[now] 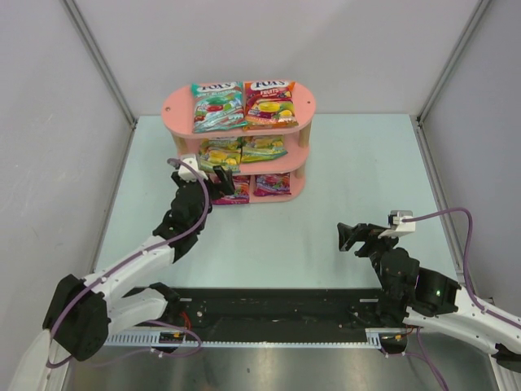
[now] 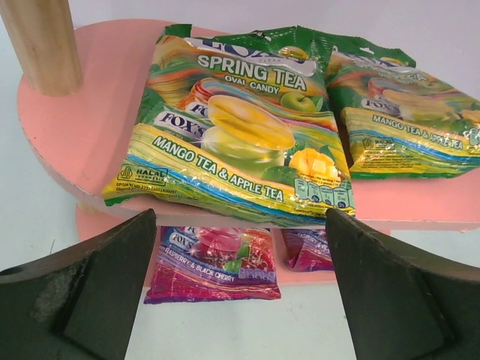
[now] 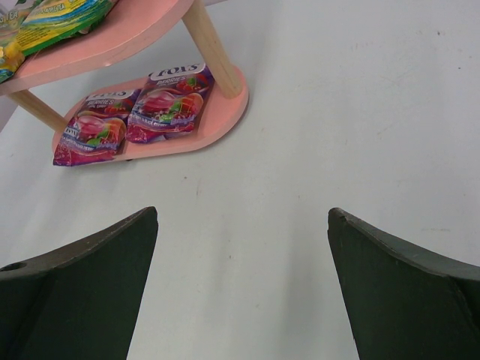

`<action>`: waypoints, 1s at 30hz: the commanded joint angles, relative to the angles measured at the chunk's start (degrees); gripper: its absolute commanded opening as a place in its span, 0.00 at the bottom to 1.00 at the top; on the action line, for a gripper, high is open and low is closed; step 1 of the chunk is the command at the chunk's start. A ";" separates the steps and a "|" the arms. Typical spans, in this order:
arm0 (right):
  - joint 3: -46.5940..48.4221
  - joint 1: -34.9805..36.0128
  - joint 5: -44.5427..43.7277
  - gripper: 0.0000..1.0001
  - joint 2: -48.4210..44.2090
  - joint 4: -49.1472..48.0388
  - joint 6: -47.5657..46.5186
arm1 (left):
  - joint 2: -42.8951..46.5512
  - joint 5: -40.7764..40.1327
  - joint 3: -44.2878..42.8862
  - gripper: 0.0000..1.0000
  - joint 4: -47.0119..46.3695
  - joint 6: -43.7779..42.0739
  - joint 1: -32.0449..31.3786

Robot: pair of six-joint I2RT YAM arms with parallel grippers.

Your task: Place and organize the candy bags onto the shelf

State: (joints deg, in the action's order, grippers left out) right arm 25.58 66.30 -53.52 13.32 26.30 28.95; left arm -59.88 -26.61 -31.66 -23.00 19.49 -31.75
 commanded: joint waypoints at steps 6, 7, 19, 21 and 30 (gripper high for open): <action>0.17 0.23 -0.80 1.00 -0.05 0.15 1.20 | -3.40 2.17 -3.14 1.00 -5.03 -0.94 1.51; 0.17 0.23 -0.89 1.00 0.04 0.06 1.20 | -3.93 2.26 -3.32 1.00 -5.03 -0.94 1.69; 0.17 0.32 -1.06 1.00 0.56 0.15 1.37 | -4.90 2.53 -4.99 1.00 -5.38 -1.20 2.04; 0.17 0.32 -1.15 1.00 0.56 0.15 1.46 | -4.20 2.70 -4.90 1.00 -5.21 -1.20 2.04; -0.10 0.41 -1.24 1.00 0.56 0.06 1.55 | 1.69 4.55 -2.44 1.00 -4.68 -2.69 1.95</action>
State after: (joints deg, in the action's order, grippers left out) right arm 25.54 66.41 -53.54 13.34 26.30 29.61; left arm -61.63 -24.82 -33.23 -24.62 18.85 -30.17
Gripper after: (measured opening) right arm 0.994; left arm 0.996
